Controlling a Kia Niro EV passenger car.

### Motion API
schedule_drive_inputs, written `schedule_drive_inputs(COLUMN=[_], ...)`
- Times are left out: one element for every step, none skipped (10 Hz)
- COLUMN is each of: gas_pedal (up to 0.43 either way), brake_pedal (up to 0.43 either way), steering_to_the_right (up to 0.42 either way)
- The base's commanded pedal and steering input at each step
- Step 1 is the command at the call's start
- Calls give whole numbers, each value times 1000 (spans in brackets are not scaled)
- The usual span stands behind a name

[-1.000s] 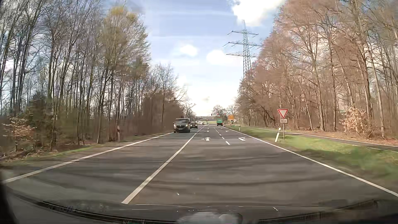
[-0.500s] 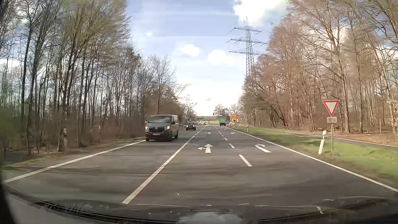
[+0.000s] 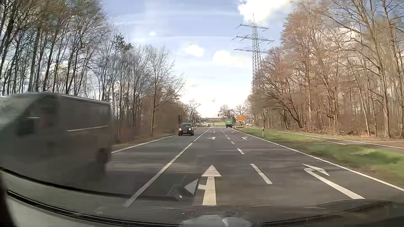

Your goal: Follow the waypoints while adhering to traffic rules and regulations

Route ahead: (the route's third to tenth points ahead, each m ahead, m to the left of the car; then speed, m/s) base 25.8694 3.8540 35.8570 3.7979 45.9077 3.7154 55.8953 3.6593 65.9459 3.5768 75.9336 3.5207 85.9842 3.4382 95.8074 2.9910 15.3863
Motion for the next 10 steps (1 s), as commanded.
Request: schedule_drive_inputs(gas_pedal=[0, 0, 0, 0, 0, 0, 0, 0, 0, 0], brake_pedal=[146, 152, 152, 159, 159, 165, 165, 165, 165, 171], steering_to_the_right=[-6, -5, -5, -4, -4, -3, -3, -3, -2, -2])
